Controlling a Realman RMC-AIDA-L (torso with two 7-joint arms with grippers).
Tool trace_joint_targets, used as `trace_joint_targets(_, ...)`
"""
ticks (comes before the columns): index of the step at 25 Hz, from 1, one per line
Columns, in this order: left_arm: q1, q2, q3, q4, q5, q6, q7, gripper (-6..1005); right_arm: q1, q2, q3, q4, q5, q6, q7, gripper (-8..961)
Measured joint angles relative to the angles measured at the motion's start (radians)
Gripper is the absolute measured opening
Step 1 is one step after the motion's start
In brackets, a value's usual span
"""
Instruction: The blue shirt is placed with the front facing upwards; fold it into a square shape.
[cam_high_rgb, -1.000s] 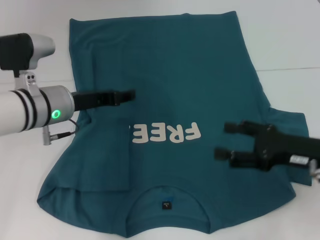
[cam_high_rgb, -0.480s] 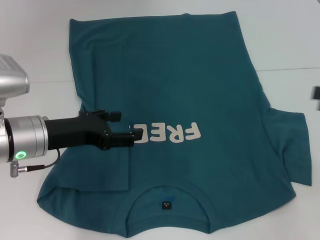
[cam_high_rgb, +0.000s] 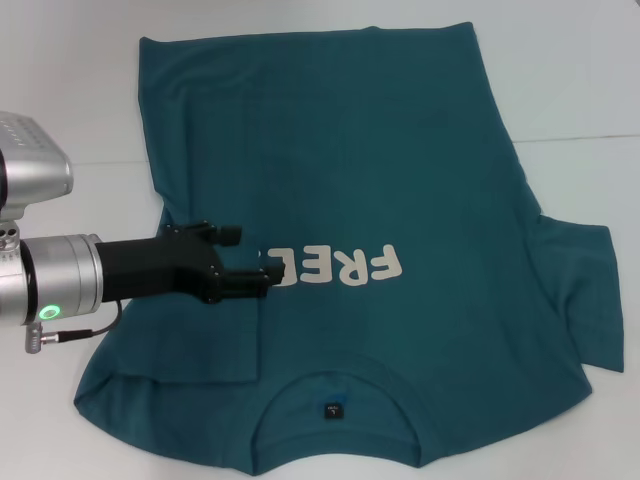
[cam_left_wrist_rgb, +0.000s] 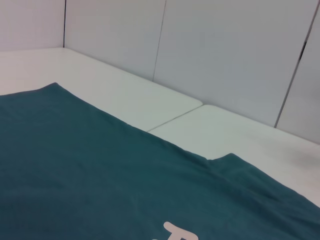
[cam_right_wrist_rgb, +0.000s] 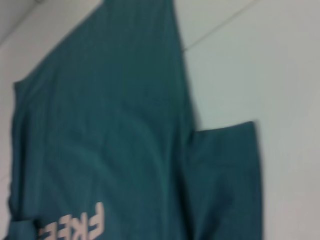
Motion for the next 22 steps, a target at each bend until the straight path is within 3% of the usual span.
trace_joint_targets(9,0.001,0.000,0.009,-0.005,0.020,-0.018,0.003,885,0.021,-0.014,-0.038,0.133,-0.061,0.106,-0.011,942)
trace_joint_targets(22,0.000,-0.002,0.012,-0.057,0.020,-0.051,0.041,885,0.057,-0.006,-0.125,0.241,-0.063,0.193,-0.011,941)
